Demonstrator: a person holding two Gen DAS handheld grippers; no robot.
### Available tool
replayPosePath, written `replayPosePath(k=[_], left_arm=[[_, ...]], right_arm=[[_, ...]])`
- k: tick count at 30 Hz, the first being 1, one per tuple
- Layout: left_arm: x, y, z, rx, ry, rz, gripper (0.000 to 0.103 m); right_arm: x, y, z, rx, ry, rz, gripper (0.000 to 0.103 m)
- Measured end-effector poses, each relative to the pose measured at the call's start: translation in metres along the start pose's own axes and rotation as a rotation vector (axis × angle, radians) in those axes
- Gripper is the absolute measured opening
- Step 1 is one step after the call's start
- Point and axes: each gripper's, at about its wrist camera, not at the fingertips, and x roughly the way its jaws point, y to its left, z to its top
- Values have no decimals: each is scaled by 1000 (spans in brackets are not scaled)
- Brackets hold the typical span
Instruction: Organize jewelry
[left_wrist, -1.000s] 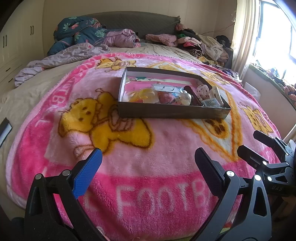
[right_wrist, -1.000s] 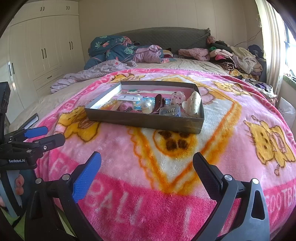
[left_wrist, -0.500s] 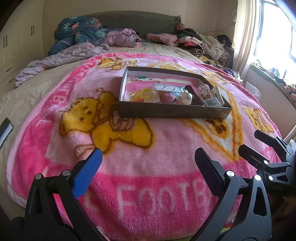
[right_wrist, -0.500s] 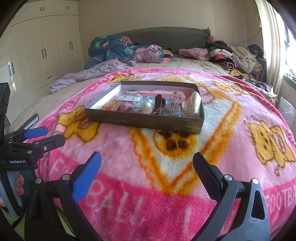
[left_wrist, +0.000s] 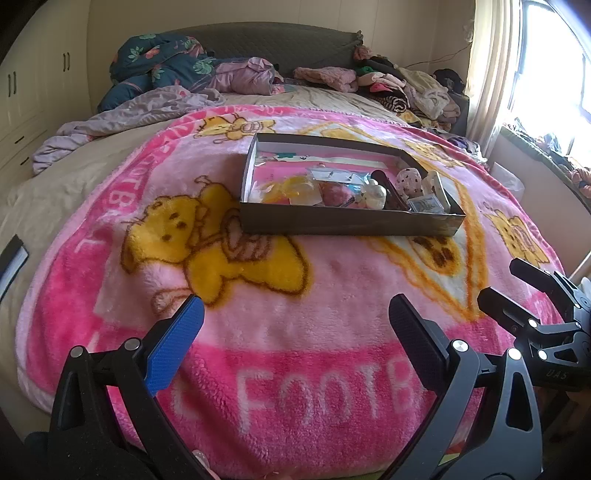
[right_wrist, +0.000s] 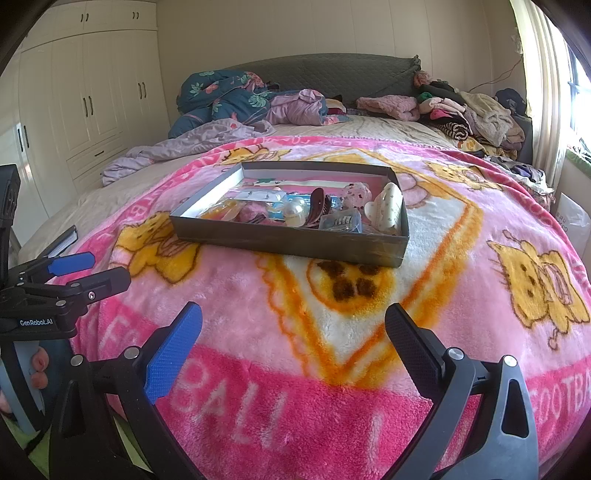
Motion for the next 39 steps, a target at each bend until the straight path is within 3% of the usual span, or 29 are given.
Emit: replayPosePath(k=[39], left_arm=[[-3, 14, 0, 7, 7, 15, 92]], right_arm=[[0, 2, 0, -2, 1, -1, 97]])
